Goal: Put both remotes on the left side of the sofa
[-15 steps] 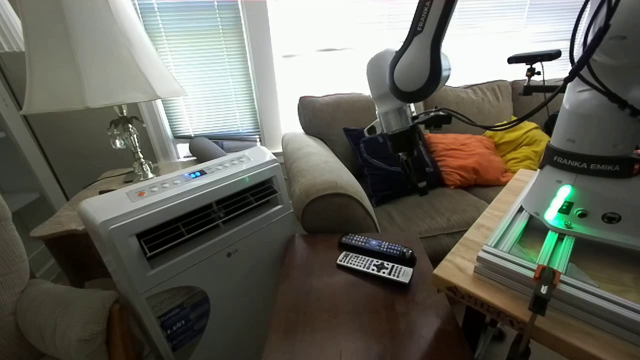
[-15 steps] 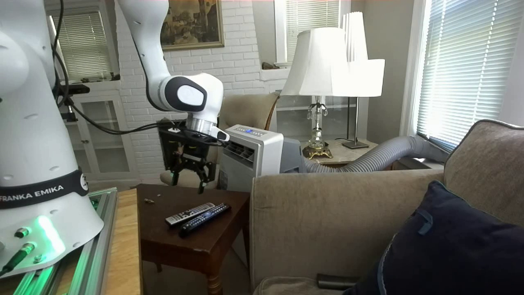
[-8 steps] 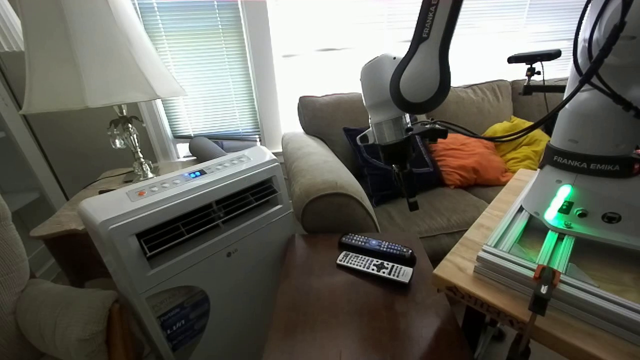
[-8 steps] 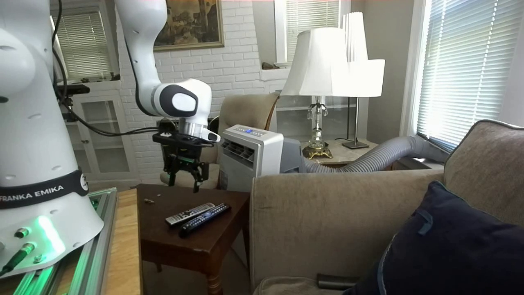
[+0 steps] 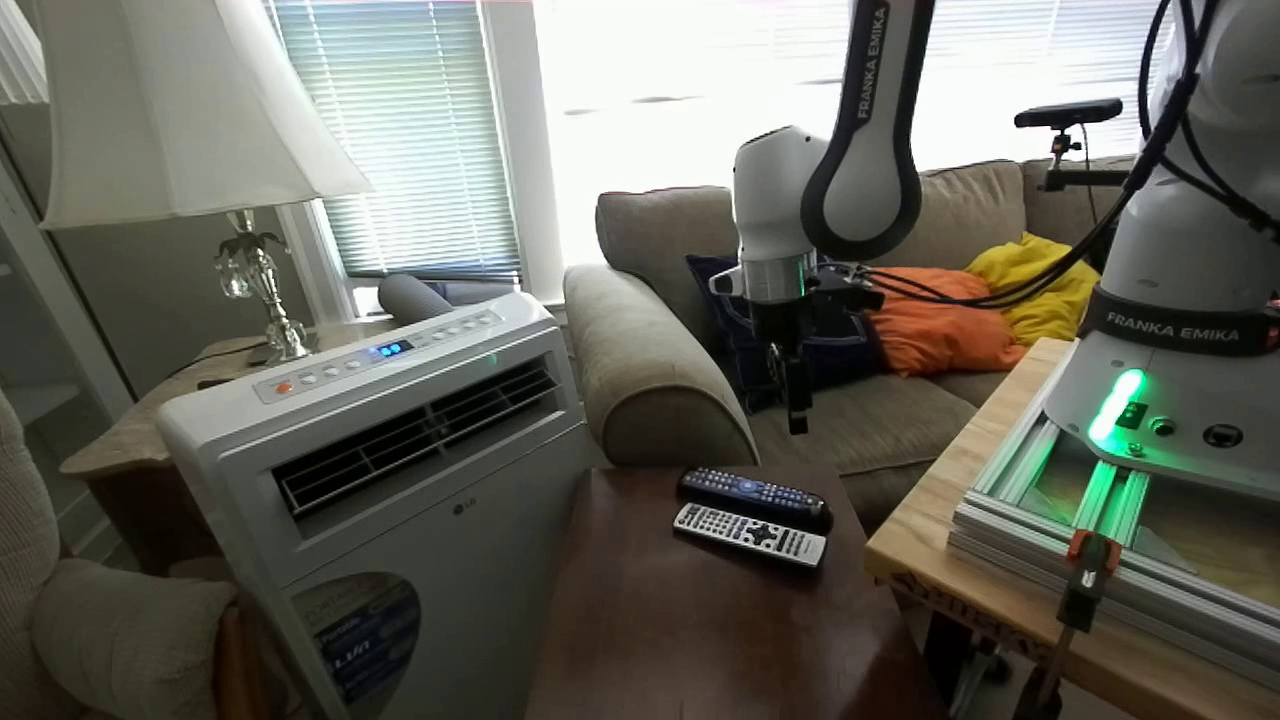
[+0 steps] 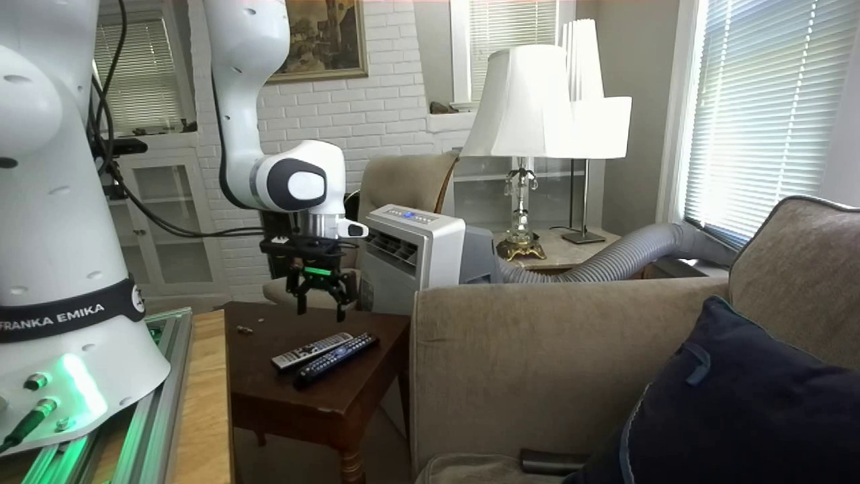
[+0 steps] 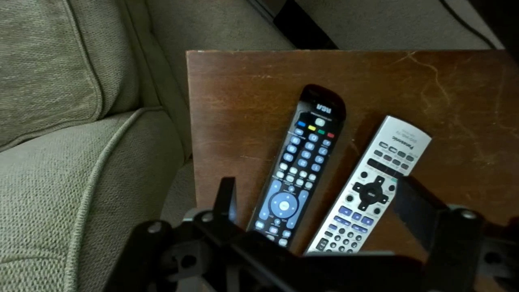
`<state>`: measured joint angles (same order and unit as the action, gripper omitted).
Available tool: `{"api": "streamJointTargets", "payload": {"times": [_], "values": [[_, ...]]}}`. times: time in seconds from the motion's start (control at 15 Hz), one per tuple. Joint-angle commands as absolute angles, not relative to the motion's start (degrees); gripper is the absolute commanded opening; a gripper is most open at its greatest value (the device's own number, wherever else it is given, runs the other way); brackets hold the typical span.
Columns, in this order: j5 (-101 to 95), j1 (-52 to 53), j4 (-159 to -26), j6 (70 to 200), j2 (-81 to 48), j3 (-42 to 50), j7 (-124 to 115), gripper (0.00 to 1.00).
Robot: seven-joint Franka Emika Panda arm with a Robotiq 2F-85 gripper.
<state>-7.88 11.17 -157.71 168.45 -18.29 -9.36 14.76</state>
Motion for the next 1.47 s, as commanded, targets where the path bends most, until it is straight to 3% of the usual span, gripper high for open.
{"api": "streamJointTargets", "payload": {"times": [0.0,0.73,1.4], "values": [[-12.1,16.0,-157.7,175.0,-22.8,-3.1,7.6,1.0],[-2.3,31.7,-157.3,189.4,-34.7,5.6,-2.5,1.0],[-3.4,27.5,-153.1,187.8,-37.7,0.4,1.9,1.0]]}}
